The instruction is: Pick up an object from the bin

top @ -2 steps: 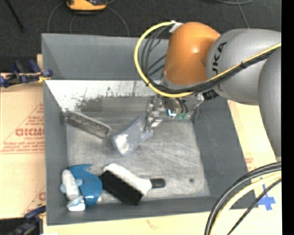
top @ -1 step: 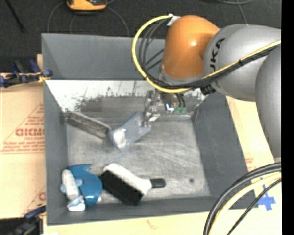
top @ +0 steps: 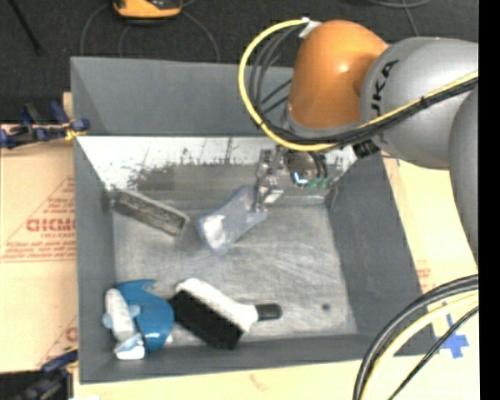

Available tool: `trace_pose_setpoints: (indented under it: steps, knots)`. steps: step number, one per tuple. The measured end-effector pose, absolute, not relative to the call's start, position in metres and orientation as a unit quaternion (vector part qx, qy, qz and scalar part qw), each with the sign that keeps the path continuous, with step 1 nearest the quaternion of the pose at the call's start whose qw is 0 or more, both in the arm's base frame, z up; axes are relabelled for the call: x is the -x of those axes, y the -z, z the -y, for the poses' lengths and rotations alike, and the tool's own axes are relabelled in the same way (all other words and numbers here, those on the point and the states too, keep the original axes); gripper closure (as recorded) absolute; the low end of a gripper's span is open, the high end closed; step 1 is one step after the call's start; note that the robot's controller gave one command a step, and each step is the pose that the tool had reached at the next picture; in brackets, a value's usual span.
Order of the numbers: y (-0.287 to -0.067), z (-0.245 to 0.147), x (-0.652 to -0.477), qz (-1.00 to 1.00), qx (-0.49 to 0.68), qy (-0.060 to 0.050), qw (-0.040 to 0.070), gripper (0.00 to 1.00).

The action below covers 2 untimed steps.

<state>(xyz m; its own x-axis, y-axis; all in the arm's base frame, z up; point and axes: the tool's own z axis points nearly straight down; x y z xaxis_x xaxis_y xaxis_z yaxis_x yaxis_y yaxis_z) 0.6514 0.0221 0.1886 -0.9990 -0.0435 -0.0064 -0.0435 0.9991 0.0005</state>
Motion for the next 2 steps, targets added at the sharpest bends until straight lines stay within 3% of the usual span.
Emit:
trace_pose_setpoints:
  steps: [1, 2]
  knots:
    - [-0.183, -0.058, -0.639, -1.0, 0.025, 0.001, 0.003, 1.0]
    - [-0.182, -0.077, -0.637, -0.999, 0.033, -0.003, 0.002, 1.0]
